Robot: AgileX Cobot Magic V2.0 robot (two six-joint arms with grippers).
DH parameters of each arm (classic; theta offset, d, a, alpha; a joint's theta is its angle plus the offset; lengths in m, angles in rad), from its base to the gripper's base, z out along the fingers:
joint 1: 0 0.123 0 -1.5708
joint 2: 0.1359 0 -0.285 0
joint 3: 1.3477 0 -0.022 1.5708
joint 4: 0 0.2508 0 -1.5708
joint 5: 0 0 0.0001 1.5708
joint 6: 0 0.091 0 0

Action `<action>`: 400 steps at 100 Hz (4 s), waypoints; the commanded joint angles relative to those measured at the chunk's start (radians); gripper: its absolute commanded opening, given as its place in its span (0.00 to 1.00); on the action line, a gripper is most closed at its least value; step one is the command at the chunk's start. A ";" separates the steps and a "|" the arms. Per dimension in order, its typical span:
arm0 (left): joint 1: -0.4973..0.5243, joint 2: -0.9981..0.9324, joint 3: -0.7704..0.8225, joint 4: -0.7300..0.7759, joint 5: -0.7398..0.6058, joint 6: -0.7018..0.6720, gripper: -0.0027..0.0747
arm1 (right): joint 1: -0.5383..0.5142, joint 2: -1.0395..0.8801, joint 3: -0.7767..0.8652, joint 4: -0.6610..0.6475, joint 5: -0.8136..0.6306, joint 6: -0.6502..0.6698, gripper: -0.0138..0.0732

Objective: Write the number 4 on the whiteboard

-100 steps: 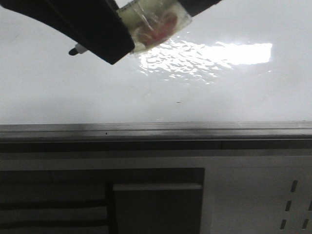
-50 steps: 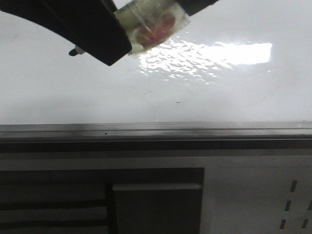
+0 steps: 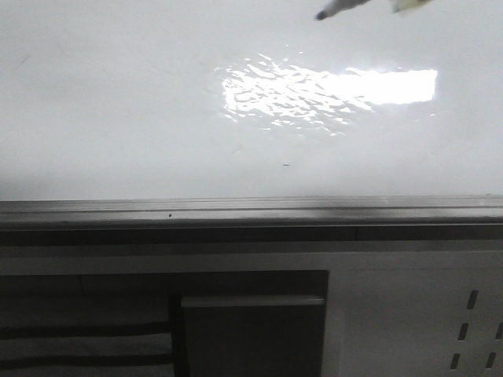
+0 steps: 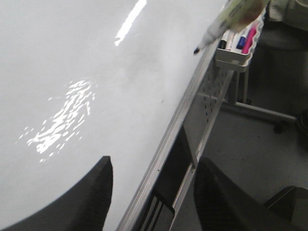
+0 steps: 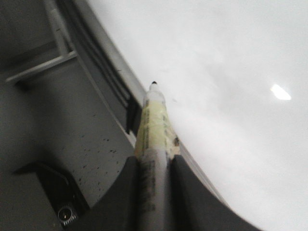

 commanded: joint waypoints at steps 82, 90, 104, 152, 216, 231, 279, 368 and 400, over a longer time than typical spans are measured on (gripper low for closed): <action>0.169 -0.209 0.274 -0.109 -0.294 -0.145 0.49 | 0.001 0.243 -0.161 0.007 -0.129 0.273 0.11; 0.169 -0.207 0.276 -0.109 -0.303 -0.145 0.49 | 0.001 0.278 -0.159 0.020 -0.207 0.273 0.11; 0.169 -0.207 0.276 -0.109 -0.305 -0.145 0.49 | 0.001 0.341 -0.159 0.022 -0.292 0.273 0.11; 0.169 -0.207 0.276 -0.109 -0.305 -0.145 0.49 | -0.083 0.342 -0.162 -0.036 -0.103 0.313 0.11; 0.169 -0.207 0.276 -0.109 -0.358 -0.143 0.49 | -0.023 0.385 -0.172 -0.010 -0.147 0.254 0.11; 0.169 -0.207 0.276 -0.109 -0.356 -0.118 0.49 | -0.008 0.404 -0.194 -0.010 0.048 0.244 0.11; 0.053 -0.034 0.114 -0.243 -0.061 0.245 0.50 | 0.109 0.147 -0.260 0.028 0.128 -0.327 0.11; -0.282 0.456 -0.231 -0.251 -0.097 0.365 0.39 | 0.139 0.150 -0.234 0.038 0.180 -0.399 0.11; -0.282 0.456 -0.231 -0.251 -0.094 0.365 0.04 | 0.139 0.150 -0.234 0.071 0.187 -0.399 0.11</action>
